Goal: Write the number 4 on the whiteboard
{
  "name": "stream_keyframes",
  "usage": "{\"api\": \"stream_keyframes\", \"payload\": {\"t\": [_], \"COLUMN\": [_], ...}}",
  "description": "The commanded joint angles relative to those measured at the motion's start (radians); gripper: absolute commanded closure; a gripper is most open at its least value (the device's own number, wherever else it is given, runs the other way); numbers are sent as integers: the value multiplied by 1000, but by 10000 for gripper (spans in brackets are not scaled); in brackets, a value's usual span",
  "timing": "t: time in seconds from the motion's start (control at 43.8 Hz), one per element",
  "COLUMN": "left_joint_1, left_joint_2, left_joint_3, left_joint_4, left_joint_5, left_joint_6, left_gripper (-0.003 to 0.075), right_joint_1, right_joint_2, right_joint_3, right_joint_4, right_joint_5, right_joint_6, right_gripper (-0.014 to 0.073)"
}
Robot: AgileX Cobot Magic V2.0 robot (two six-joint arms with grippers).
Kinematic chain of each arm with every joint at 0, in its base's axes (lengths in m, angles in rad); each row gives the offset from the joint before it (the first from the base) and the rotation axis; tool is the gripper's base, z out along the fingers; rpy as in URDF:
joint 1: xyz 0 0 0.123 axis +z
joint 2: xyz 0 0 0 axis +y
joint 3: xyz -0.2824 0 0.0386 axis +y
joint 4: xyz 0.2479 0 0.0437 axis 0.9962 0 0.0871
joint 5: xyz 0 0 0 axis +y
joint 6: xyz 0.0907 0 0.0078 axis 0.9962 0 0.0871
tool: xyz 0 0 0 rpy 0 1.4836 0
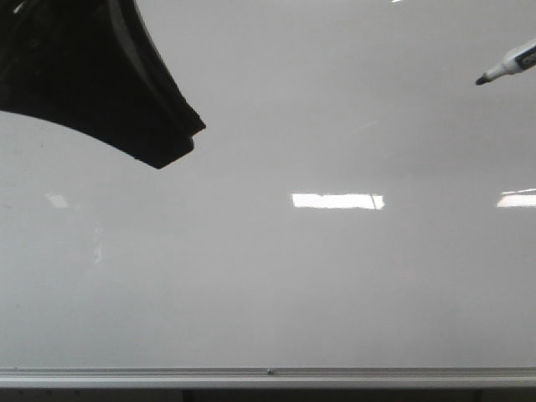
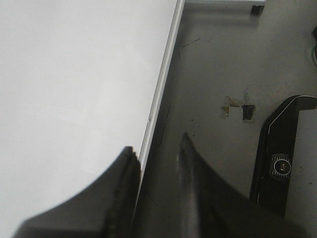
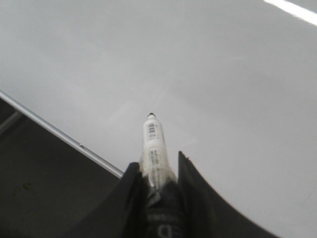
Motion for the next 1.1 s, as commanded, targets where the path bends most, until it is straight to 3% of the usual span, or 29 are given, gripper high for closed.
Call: {"api": "stream_keyframes", "payload": {"t": [0.0, 0.229, 0.388, 0.8, 1.074], "left_joint_1": [2, 2, 2, 2, 2], "left_joint_2": [-28, -28, -28, -28, -28], "left_joint_3": [-37, -37, -37, -37, -37], "left_joint_4": [-14, -14, -14, -14, -14], "left_joint_5": [-48, -48, -51, -52, -56], "left_joint_6": [-13, -13, -13, -13, -13], "left_gripper": [742, 741, 741, 741, 741], "right_joint_1": [-28, -28, -28, 9, 9], "right_joint_2": [-9, 0, 135, 428, 519], "right_joint_3": [-23, -24, -80, -209, -253], "right_joint_4": [21, 56, 107, 174, 193], "right_joint_5": [-73, -103, -136, -409, -471], "right_joint_6": [12, 12, 12, 7, 7], "right_gripper": [656, 656, 656, 656, 656]}}
